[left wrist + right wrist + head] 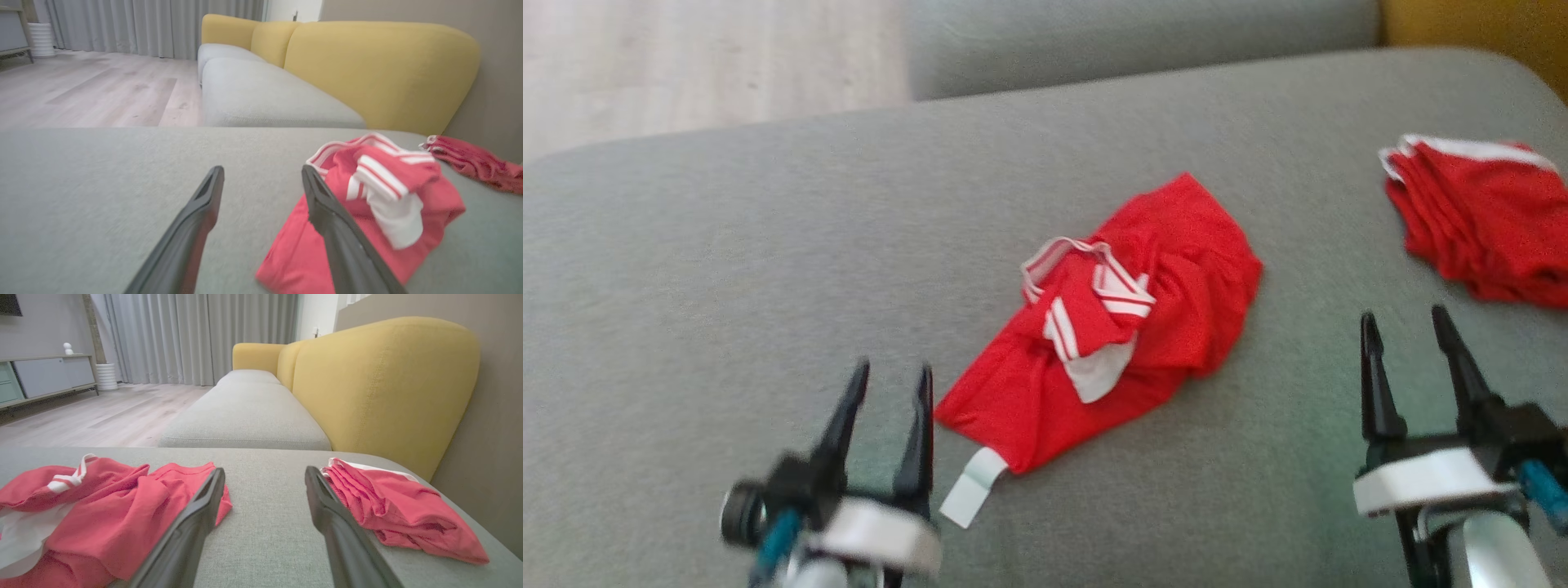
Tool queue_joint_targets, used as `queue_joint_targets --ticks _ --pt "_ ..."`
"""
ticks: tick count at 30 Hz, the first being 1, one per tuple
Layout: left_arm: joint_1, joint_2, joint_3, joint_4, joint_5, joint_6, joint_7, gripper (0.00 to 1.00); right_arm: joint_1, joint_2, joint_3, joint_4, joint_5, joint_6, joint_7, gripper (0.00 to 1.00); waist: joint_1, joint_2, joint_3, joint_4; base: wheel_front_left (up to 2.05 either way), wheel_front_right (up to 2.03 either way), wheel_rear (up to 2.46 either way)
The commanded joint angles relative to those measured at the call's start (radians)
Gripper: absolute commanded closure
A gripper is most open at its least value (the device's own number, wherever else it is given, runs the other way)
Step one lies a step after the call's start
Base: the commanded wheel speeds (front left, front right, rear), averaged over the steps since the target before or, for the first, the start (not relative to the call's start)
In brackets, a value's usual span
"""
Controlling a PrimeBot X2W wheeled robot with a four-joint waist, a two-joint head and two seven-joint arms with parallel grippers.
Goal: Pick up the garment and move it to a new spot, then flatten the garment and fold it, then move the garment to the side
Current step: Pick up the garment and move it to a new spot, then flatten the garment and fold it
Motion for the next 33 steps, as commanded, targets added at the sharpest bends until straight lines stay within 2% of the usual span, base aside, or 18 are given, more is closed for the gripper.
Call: queue_joint_targets --ticks 1,5,14,26,33 --pt "0.032 0.017 0.06 -0.052 0.056 -0.004 -0.012 0.0 0.015 -0.006 0.009 -0.02 -0.006 -0.001 -0.011 0.0 0.0002 -0.0001 -0.054 0.062 0.0 0.0 0.0" --pt "0.159 -0.016 0.158 -0.079 0.116 -0.026 -0.012 0.0 0.051 -0.006 -0.001 0.0 -0.009 -0.001 -0.011 0.0 0.0002 -0.0001 -0.082 0.094 0.0 0.0 0.0" --pt "0.3 -0.111 0.344 -0.088 0.265 -0.131 -0.012 0.0 0.121 -0.004 0.013 0.05 0.02 -0.001 -0.011 0.0 0.0002 -0.0001 -0.112 0.127 0.0 0.0 0.0" --pt "0.311 -0.176 0.453 -0.064 0.348 -0.227 -0.012 0.0 0.116 -0.003 0.047 0.07 0.048 -0.001 -0.011 0.0 0.0002 -0.0001 -0.112 0.122 0.0 0.0 0.0" --pt "0.272 -0.187 0.447 -0.098 0.389 -0.261 -0.012 0.0 0.095 -0.003 0.069 0.063 0.051 -0.001 -0.011 0.0 0.0002 -0.0001 -0.1 0.088 0.0 0.0 0.0"
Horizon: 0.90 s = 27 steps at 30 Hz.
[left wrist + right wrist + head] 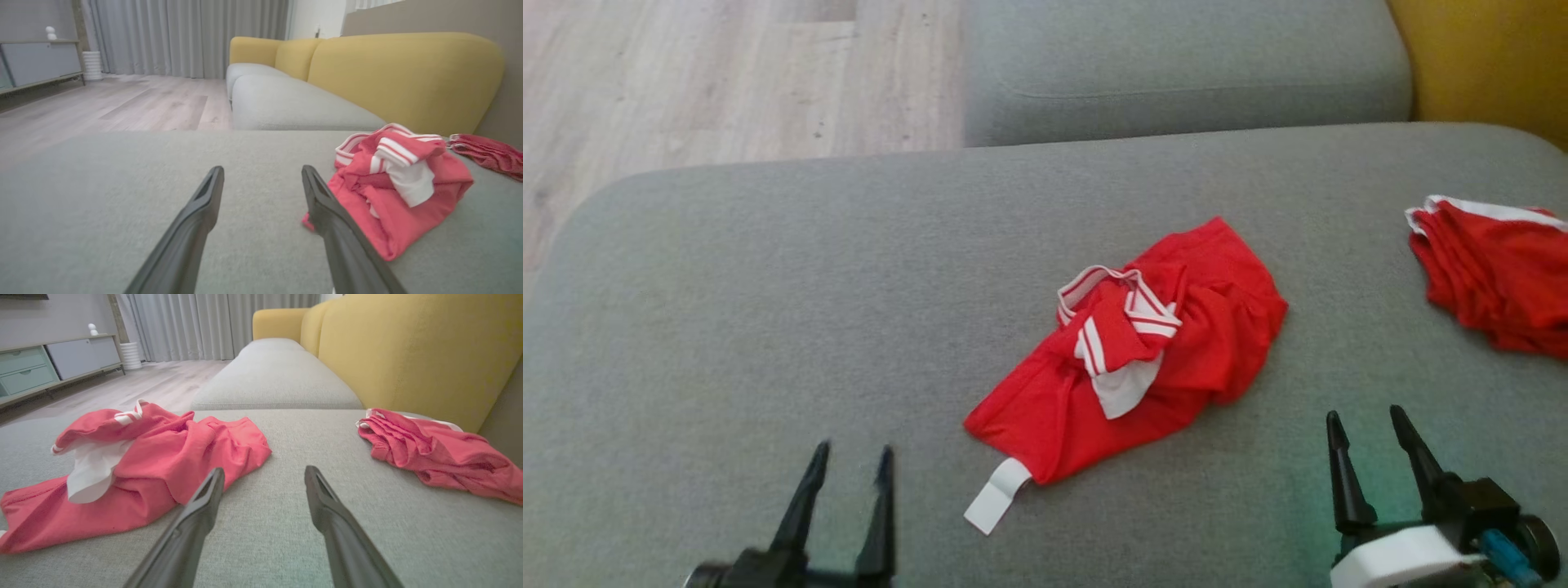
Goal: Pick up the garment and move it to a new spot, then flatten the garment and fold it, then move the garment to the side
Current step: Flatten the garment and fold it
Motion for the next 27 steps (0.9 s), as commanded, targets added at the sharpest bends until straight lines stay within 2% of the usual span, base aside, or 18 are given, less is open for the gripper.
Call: queue_joint_targets --ticks 1,5,12,14,15,19,21,23,24,25,27 --pt "-0.071 -0.01 0.012 -0.037 0.012 -0.009 -0.009 0.0 -0.054 -0.006 0.032 -0.033 0.006 -0.001 -0.011 0.0 0.0 0.0 0.006 -0.018 0.0 0.0 0.0" --pt "-0.153 -0.009 -0.057 0.026 0.024 -0.03 -0.003 0.0 -0.077 -0.006 0.054 -0.047 0.009 -0.001 -0.011 0.0 0.0 0.0 0.022 -0.057 0.0 0.0 0.0" --pt "-0.338 0.007 -0.145 0.279 0.012 -0.043 0.199 0.0 -0.109 -0.006 0.086 -0.064 0.029 -0.001 -0.011 0.0 0.0 0.0 0.061 -0.135 0.0 0.0 0.0" --pt "-0.375 0.012 -0.141 0.349 0.013 -0.035 0.24 0.0 -0.111 -0.006 0.085 -0.063 0.032 -0.001 -0.011 0.0 0.0 0.0 0.071 -0.156 0.0 0.0 0.0" --pt "-0.402 0.014 -0.13 0.407 0.008 -0.02 0.265 0.0 -0.111 -0.006 0.088 -0.062 0.037 -0.001 -0.011 0.0 0.0 0.0 0.078 -0.173 0.0 0.0 0.0" --pt "-0.434 0.034 -0.122 0.493 0.027 0.028 0.294 0.0 -0.108 -0.006 0.088 -0.061 0.045 -0.001 -0.011 0.0 0.0 0.0 0.086 -0.199 0.0 0.0 0.0" --pt "-0.442 0.035 -0.121 0.521 0.022 0.031 0.306 0.0 -0.109 -0.006 0.085 -0.062 0.049 -0.001 -0.011 0.0 0.0 0.0 0.09 -0.205 0.0 0.0 0.0" --pt "-0.444 0.031 -0.127 0.539 0.007 0.013 0.32 0.0 -0.113 -0.006 0.085 -0.062 0.052 -0.001 -0.011 0.0 0.0 0.0 0.093 -0.209 0.0 0.0 0.0" --pt "-0.444 0.028 -0.128 0.545 -0.005 0.005 0.327 0.62 -0.115 -0.006 0.085 -0.061 0.053 -0.001 -0.011 0.0 0.0 0.0 0.093 -0.21 0.0 0.0 0.0" --pt "-0.443 0.023 -0.131 0.551 -0.019 -0.004 0.341 1.0 -0.117 -0.006 0.086 -0.06 0.054 -0.001 -0.011 0.0 0.0 0.0 0.092 -0.212 0.0 0.0 0.0" --pt "-0.441 0.019 -0.138 0.556 -0.036 -0.016 0.362 1.0 -0.119 -0.006 0.087 -0.059 0.055 -0.001 -0.011 0.0 0.0 0.0 0.091 -0.213 0.0 0.0 0.0"
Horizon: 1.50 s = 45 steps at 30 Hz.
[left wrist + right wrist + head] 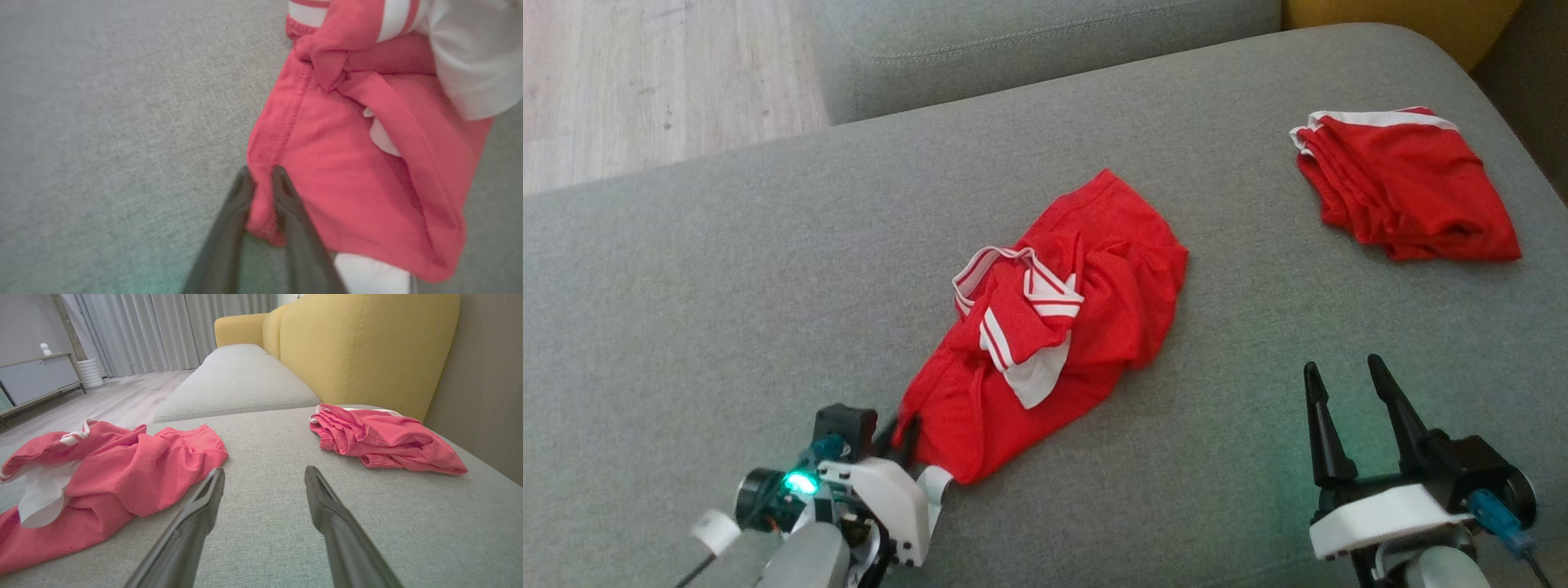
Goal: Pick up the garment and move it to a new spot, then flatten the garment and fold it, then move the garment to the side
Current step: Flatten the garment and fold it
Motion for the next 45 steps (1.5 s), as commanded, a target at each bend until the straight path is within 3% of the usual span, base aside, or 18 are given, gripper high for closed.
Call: queue_joint_targets --ticks 1,6,11,17,25,33,39,42,45 --pt "-0.002 0.0 0.018 0.01 -0.033 -0.014 0.043 1.0 -0.045 -0.005 0.025 -0.027 0.008 -0.001 -0.011 0.0 -0.0001 -0.0001 -0.003 -0.002 0.0 0.0 0.0" --pt "-0.03 -0.018 0.059 -0.116 -0.163 -0.026 0.011 1.0 -0.053 -0.005 0.028 -0.025 0.011 -0.001 -0.011 0.0 -0.0001 -0.0001 -0.015 -0.013 0.0 0.0 0.0" --pt "-0.092 -0.024 0.096 -0.305 -0.224 -0.003 -0.019 1.0 -0.048 -0.005 0.031 -0.018 0.014 -0.001 -0.011 0.0 -0.0001 -0.0001 -0.033 -0.031 0.0 0.0 0.0" --pt "-0.168 -0.028 0.071 -0.534 -0.271 0.017 0.025 1.0 -0.044 -0.005 0.03 -0.016 0.024 -0.001 -0.011 0.0 -0.0001 -0.0001 -0.043 -0.054 0.0 0.0 0.0" --pt "-0.227 -0.029 0.009 -0.702 -0.298 0.055 0.098 1.0 -0.046 -0.005 0.022 -0.017 0.039 -0.001 -0.011 0.0 -0.0001 -0.0001 -0.056 -0.092 0.0 0.0 0.0" --pt "-0.075 0.063 0.069 -0.847 -0.259 0.122 0.098 1.0 0.004 -0.005 -0.033 -0.025 0.041 -0.001 -0.011 0.0 -0.0001 -0.0001 -0.073 -0.033 0.0 0.0 0.0" --pt "0.167 0.107 0.18 -0.921 -0.25 0.21 0.019 1.0 0.015 -0.005 -0.045 -0.03 0.029 -0.001 -0.011 0.0 -0.0001 -0.0001 -0.083 0.058 0.0 0.0 0.0" --pt "0.316 0.079 0.215 -0.894 -0.278 0.241 -0.039 1.0 0.013 -0.005 -0.049 -0.03 0.021 -0.001 -0.011 0.0 -0.0001 -0.0001 -0.088 0.103 0.0 0.0 0.0" --pt "0.4 0.053 0.222 -0.843 -0.302 0.245 -0.081 1.0 0.013 -0.005 -0.053 -0.028 0.014 -0.001 -0.011 0.0 -0.0001 -0.0001 -0.088 0.133 0.0 0.0 0.0"
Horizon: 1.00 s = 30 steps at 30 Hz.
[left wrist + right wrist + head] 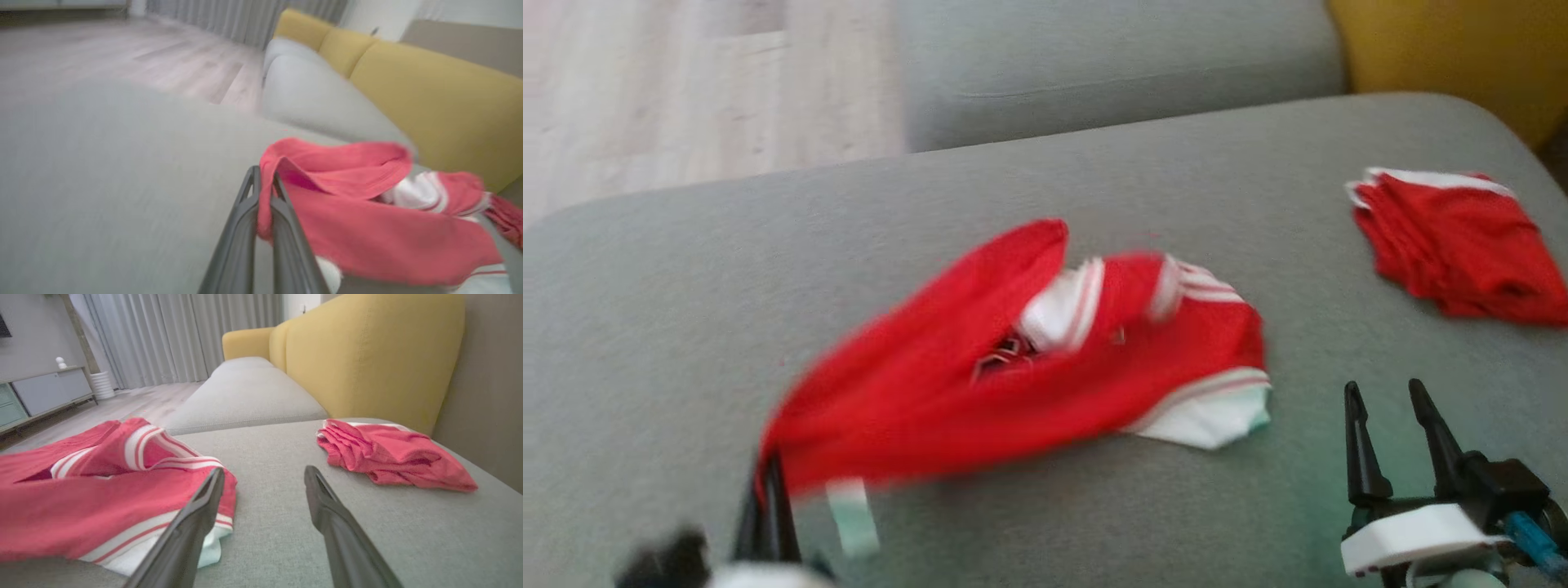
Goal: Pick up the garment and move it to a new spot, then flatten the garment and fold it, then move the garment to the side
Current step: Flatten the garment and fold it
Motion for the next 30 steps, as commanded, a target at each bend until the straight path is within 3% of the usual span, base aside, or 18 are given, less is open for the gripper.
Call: queue_joint_targets --ticks 1,4,5,6,7,8,12,14,17,19,23,25,30 --pt "-0.029 -0.01 0.034 -0.01 -0.01 -0.004 -0.023 1.0 -0.028 -0.006 0.019 -0.032 -0.009 -0.001 -0.011 0.0 0.0001 -0.0001 -0.004 0.043 0.0 0.0 0.0" --pt "0.012 -0.035 0.026 0.144 -0.036 -0.022 -0.088 1.0 -0.024 -0.006 0.025 -0.027 -0.022 -0.001 -0.011 0.0 0.0001 -0.0001 -0.006 0.085 0.0 0.0 0.0" --pt "0.006 -0.047 0.021 0.252 -0.047 -0.035 -0.134 0.8 -0.023 -0.006 0.031 -0.022 -0.029 -0.001 -0.011 0.0 0.0001 -0.0001 -0.007 0.102 0.0 0.0 0.0" --pt "0.0 -0.05 0.013 0.303 -0.043 -0.039 -0.15 0.67 -0.024 -0.006 0.033 -0.02 -0.033 -0.001 -0.011 0.0 0.0001 -0.0001 -0.009 0.108 0.0 0.0 0.0" --pt "-0.006 -0.052 0.003 0.348 -0.04 -0.046 -0.161 0.39 -0.025 -0.006 0.035 -0.018 -0.035 -0.001 -0.011 0.0 0.0001 -0.0001 -0.01 0.111 0.0 0.0 0.0" --pt "-0.011 -0.055 0.0 0.389 -0.048 -0.05 -0.165 0.01 -0.027 -0.006 0.039 -0.017 -0.036 -0.001 -0.011 0.0 0.0001 -0.0001 -0.011 0.112 0.0 0.0 0.0" --pt "-0.032 -0.057 0.015 0.473 -0.059 -0.047 -0.203 0.0 -0.037 -0.006 0.056 -0.015 -0.041 -0.001 -0.011 0.0 0.0001 -0.0001 -0.013 0.096 0.0 0.0 0.0" --pt "-0.039 -0.036 0.04 0.466 -0.031 -0.005 -0.228 0.0 -0.04 -0.006 0.061 -0.019 -0.04 -0.001 -0.011 0.0 0.0001 -0.0001 -0.01 0.081 0.0 0.0 0.0" --pt "-0.062 0.0 0.068 0.38 0.031 0.049 -0.252 0.0 -0.037 -0.006 0.057 -0.026 -0.035 -0.001 -0.011 0.0 0.0001 -0.0001 -0.005 0.059 0.0 0.0 0.0" --pt "-0.087 0.009 0.049 0.286 0.066 0.048 -0.256 0.0 -0.033 -0.006 0.06 -0.029 -0.035 -0.001 -0.011 0.0 0.0001 -0.0001 -0.002 0.044 0.0 0.0 0.0" --pt "-0.17 0.015 -0.085 0.156 0.13 -0.02 -0.194 0.0 -0.042 -0.006 0.074 -0.031 -0.033 -0.001 -0.011 0.0 0.0001 -0.0001 0.012 0.002 0.0 0.0 0.0" --pt "-0.226 -0.003 -0.181 0.125 0.147 -0.075 -0.128 0.0 -0.053 -0.006 0.083 -0.033 -0.029 -0.001 -0.011 0.0 0.0001 -0.0001 0.022 -0.024 0.0 0.0 0.0" --pt "-0.366 -0.038 -0.395 0.174 0.192 -0.197 0.044 0.0 -0.081 -0.006 0.108 -0.033 -0.019 -0.001 -0.011 0.0 0.0001 -0.0001 0.057 -0.093 0.0 0.0 0.0"
